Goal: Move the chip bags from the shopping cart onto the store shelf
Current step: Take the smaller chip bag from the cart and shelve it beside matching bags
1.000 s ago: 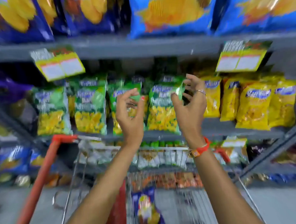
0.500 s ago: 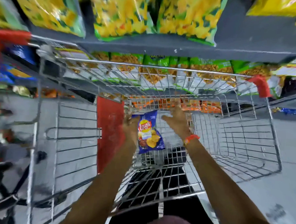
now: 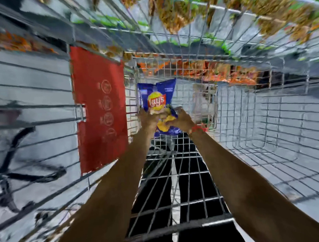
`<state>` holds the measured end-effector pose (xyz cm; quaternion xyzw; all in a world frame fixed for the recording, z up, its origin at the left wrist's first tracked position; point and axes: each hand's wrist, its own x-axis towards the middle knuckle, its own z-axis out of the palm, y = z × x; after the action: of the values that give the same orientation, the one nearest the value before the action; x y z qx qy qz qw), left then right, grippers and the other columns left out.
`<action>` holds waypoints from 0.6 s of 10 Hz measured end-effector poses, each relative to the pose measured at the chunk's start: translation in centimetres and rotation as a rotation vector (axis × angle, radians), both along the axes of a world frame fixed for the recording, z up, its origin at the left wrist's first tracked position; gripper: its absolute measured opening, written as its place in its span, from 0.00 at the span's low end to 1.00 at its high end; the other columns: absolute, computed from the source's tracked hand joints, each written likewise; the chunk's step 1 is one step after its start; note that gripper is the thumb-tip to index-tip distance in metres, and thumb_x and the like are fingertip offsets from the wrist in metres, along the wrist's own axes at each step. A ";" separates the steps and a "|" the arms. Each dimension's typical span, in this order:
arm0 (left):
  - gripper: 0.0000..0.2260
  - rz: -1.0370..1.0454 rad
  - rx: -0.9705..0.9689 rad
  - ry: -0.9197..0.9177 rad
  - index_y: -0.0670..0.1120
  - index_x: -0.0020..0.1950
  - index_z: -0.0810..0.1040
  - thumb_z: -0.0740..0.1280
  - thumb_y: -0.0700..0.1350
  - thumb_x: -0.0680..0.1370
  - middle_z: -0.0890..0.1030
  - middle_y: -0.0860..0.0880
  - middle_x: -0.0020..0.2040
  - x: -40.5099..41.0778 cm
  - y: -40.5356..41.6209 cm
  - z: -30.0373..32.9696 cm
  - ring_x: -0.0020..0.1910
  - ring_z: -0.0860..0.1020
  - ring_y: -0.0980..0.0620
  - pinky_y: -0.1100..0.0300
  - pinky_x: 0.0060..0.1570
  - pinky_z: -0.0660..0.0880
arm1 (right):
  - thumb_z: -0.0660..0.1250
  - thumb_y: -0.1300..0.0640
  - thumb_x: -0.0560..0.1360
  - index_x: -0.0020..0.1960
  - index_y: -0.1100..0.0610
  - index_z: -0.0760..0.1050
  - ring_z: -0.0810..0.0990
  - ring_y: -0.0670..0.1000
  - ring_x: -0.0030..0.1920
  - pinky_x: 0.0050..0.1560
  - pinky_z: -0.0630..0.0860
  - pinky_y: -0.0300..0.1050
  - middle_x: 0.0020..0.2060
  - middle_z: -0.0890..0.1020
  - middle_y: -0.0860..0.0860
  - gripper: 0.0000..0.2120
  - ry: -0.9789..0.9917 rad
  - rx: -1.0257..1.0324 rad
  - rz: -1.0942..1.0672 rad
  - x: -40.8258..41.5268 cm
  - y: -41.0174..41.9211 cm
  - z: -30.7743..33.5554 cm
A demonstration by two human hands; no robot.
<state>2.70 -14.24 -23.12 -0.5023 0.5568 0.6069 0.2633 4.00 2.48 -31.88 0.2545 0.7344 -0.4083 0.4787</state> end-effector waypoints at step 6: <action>0.12 -0.265 0.198 0.383 0.44 0.47 0.77 0.73 0.33 0.67 0.85 0.54 0.34 -2.7 1.5 20.3 0.33 0.82 0.57 0.62 0.34 0.77 | 0.71 0.79 0.63 0.65 0.68 0.66 0.83 0.41 0.41 0.53 0.81 0.45 0.56 0.79 0.61 0.33 0.319 -0.281 -0.158 -4.6 1.5 27.6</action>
<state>0.03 -12.71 -2.82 -0.2725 0.5952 0.7029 0.2781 -0.63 3.95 -4.32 0.1741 0.7145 -0.5778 0.3541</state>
